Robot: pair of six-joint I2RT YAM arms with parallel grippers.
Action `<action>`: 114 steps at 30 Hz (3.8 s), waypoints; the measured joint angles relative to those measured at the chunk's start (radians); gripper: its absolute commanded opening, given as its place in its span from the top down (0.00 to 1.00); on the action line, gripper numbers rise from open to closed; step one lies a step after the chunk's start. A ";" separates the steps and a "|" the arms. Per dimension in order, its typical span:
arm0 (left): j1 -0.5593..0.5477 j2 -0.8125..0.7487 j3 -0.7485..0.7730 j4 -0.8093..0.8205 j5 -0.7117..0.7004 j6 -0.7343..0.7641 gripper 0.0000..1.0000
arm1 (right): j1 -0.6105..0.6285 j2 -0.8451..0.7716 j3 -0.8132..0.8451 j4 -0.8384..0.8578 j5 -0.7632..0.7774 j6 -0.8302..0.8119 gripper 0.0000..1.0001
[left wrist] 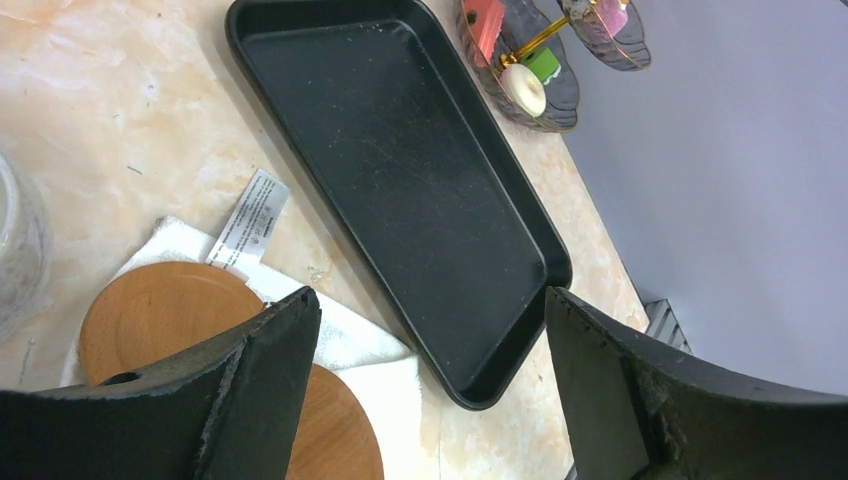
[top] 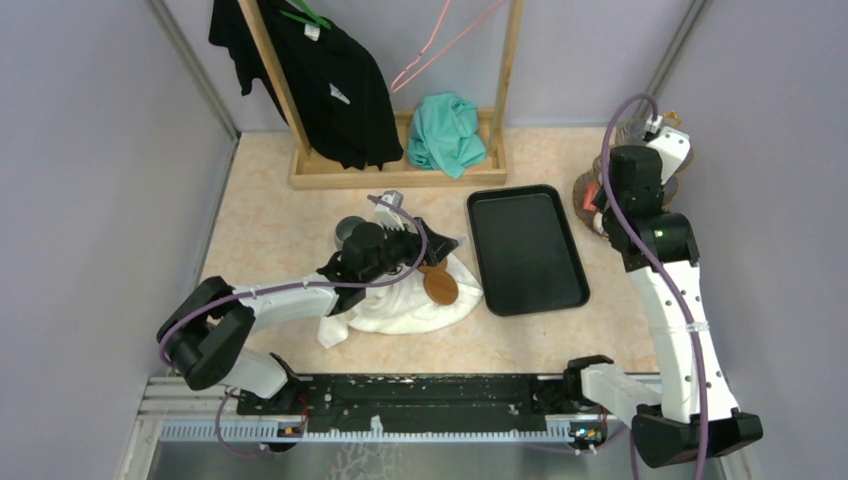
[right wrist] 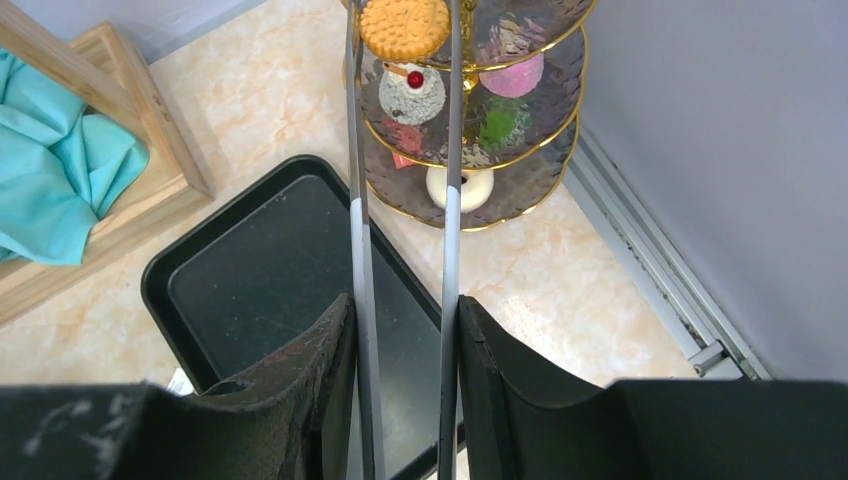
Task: Serve the afternoon tea
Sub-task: Place the desert on the desert table, then place the clamp on the tray.
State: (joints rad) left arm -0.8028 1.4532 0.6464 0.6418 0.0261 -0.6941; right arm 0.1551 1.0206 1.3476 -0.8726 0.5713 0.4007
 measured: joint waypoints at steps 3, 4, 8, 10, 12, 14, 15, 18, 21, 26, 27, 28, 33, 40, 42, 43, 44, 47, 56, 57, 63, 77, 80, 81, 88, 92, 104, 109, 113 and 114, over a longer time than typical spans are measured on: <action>0.000 0.003 0.000 -0.001 0.000 0.003 0.12 | -0.027 0.012 0.000 0.017 -0.025 -0.005 1.00; 0.000 0.005 0.000 -0.003 0.000 0.004 0.12 | -0.035 0.015 0.000 0.021 -0.032 -0.008 1.00; 0.000 0.016 0.006 -0.015 0.000 0.007 0.12 | -0.073 0.029 0.000 0.038 -0.071 -0.014 1.00; -0.001 0.024 0.011 -0.016 0.000 0.008 0.12 | -0.092 0.037 0.000 0.048 -0.085 -0.016 1.00; -0.001 0.032 0.014 -0.017 0.000 0.009 0.12 | -0.109 0.045 0.000 0.055 -0.104 -0.018 1.00; -0.001 0.040 0.016 -0.018 0.000 0.010 0.12 | -0.124 0.054 0.000 0.068 -0.119 -0.020 1.00; -0.001 0.043 0.017 -0.021 0.000 0.010 0.12 | -0.129 0.057 0.000 0.072 -0.126 -0.024 1.00; -0.001 0.053 0.026 -0.022 0.000 0.010 0.12 | -0.142 0.066 0.000 0.083 -0.143 -0.027 0.99; -0.002 0.057 0.031 -0.022 0.000 0.010 0.12 | -0.154 0.069 0.000 0.089 -0.159 -0.032 0.92; -0.007 0.068 0.035 -0.023 -0.001 0.010 0.13 | -0.177 0.069 0.000 0.103 -0.189 -0.035 0.74; -0.008 0.070 0.037 -0.023 -0.001 0.010 0.13 | -0.182 0.069 0.000 0.104 -0.194 -0.035 0.72; -0.009 0.072 0.039 -0.023 -0.002 0.010 0.13 | -0.188 0.069 -0.001 0.105 -0.201 -0.035 0.69; -0.014 0.073 0.042 -0.023 -0.007 0.010 0.13 | -0.206 0.069 -0.026 0.116 -0.224 -0.034 0.63; -0.016 0.076 0.045 -0.023 -0.008 0.010 0.13 | -0.217 0.069 -0.028 0.126 -0.241 -0.035 0.59; -0.016 0.078 0.045 -0.023 -0.008 0.010 0.13 | -0.217 0.069 -0.028 0.127 -0.241 -0.035 0.59; -0.017 0.078 0.045 -0.023 -0.008 0.010 0.13 | -0.217 0.069 -0.028 0.128 -0.242 -0.035 0.59; -0.018 0.079 0.045 -0.023 -0.008 0.010 0.13 | -0.217 0.069 -0.028 0.128 -0.244 -0.035 0.59; -0.021 0.079 0.045 -0.023 -0.009 0.010 0.13 | -0.217 0.069 -0.027 0.129 -0.245 -0.035 0.59; -0.023 0.080 0.046 -0.023 -0.011 0.010 0.13 | -0.217 0.061 -0.027 0.126 -0.256 -0.034 0.61; -0.023 0.080 0.046 -0.023 -0.011 0.010 0.13 | -0.217 0.058 -0.025 0.124 -0.258 -0.034 0.62; -0.029 0.080 0.053 -0.028 -0.016 0.011 0.13 | -0.217 0.027 -0.023 0.124 -0.285 -0.034 0.72; -0.032 0.080 0.081 -0.053 -0.042 0.035 0.13 | -0.203 -0.036 -0.006 0.108 -0.359 -0.034 0.95; -0.032 0.080 0.082 -0.057 -0.053 0.039 0.13 | -0.167 -0.041 0.013 0.103 -0.359 -0.035 0.98; -0.032 0.080 0.083 -0.061 -0.059 0.041 0.13 | -0.150 -0.043 0.017 0.103 -0.357 -0.035 0.98; -0.032 0.080 0.096 -0.078 -0.097 0.058 0.13 | 0.017 -0.050 0.018 0.108 -0.330 -0.042 1.00; -0.032 0.080 0.101 -0.093 -0.117 0.066 0.12 | 0.129 -0.047 -0.023 0.147 -0.282 -0.045 1.00; -0.023 0.148 0.141 -0.112 -0.139 0.085 0.12 | 0.283 0.046 -0.338 0.318 -0.232 -0.042 1.00; -0.020 0.187 0.153 -0.119 -0.139 0.087 0.12 | 0.283 0.087 -0.481 0.411 -0.238 -0.032 1.00; -0.019 0.214 0.185 -0.127 -0.139 0.093 0.12 | 0.284 0.120 -0.564 0.486 -0.246 -0.022 1.00; -0.019 0.219 0.193 -0.127 -0.139 0.095 0.12 | 0.285 0.126 -0.578 0.499 -0.247 -0.020 1.00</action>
State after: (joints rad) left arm -0.8223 1.6718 0.8394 0.5144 -0.1127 -0.5995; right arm 0.4397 1.1461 0.7696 -0.3733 0.3241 0.3805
